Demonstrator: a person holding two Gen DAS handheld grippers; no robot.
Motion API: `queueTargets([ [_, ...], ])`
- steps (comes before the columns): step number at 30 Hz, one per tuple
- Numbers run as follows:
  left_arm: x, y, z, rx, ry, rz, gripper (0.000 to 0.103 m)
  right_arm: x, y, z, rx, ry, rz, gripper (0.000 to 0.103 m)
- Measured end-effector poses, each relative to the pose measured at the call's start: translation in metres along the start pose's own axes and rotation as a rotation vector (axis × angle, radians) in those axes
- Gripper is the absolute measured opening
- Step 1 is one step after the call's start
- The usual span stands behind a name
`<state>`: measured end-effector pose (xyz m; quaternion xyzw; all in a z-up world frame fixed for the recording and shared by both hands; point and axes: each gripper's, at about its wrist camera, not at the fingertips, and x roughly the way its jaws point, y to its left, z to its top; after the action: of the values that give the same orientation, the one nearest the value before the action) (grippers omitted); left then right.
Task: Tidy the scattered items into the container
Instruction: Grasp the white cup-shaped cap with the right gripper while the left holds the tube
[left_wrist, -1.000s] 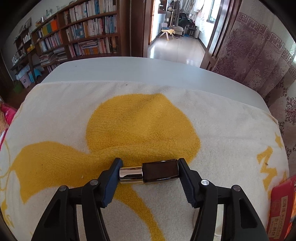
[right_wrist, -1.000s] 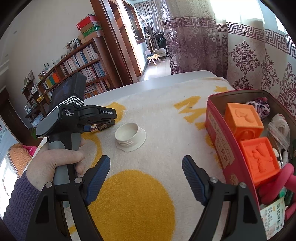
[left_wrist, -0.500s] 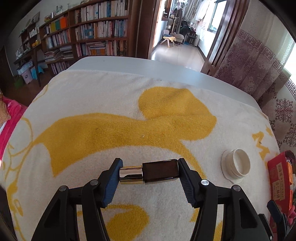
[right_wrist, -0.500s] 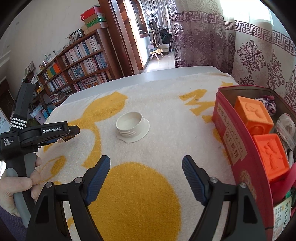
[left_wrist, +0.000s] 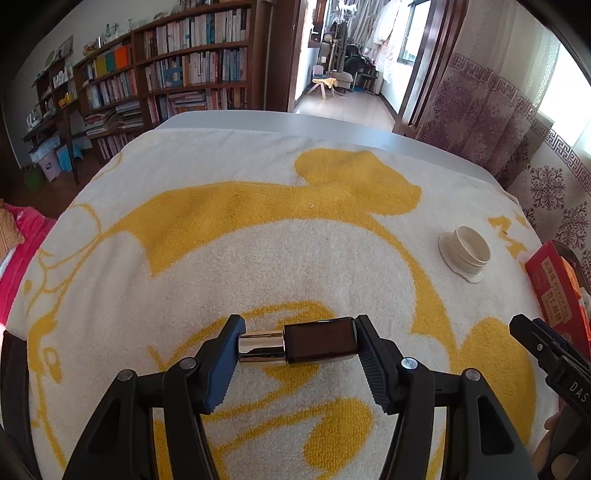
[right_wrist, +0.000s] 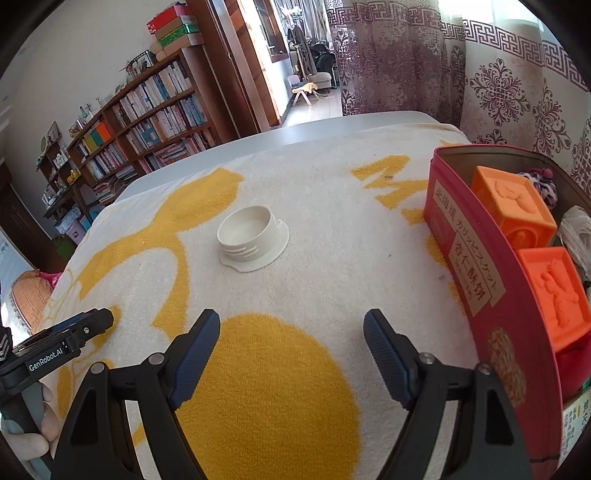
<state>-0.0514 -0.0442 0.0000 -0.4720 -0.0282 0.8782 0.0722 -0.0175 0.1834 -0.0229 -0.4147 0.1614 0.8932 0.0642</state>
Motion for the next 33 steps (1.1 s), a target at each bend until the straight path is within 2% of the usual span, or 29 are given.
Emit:
queueTargets([
  [11, -0.006, -0.002, -0.007, -0.02, 0.006, -0.063, 0.062, 0.036, 0.027, 0.05, -0.039, 0.062, -0.016, 0.083],
  [18, -0.01, 0.006, -0.003, -0.056, -0.01, -0.063, 0.062, 0.066, 0.042, 0.059, -0.096, 0.092, -0.046, 0.082],
  [20, -0.008, 0.006, -0.003, -0.058, -0.004, -0.063, 0.062, 0.07, 0.047, 0.059, -0.12, 0.097, -0.065, 0.073],
  [21, -0.008, 0.006, -0.003, -0.057, -0.001, -0.063, 0.062, 0.072, 0.05, 0.058, -0.14, 0.097, -0.091, 0.065],
  [26, -0.006, 0.004, -0.004, -0.051, 0.006, -0.062, 0.062, 0.067, 0.053, 0.052, -0.175, 0.081, -0.115, 0.064],
  [33, -0.007, -0.002, -0.006, -0.031, 0.002, -0.06, 0.062, 0.031, 0.047, 0.041, -0.144, 0.033, -0.061, 0.064],
])
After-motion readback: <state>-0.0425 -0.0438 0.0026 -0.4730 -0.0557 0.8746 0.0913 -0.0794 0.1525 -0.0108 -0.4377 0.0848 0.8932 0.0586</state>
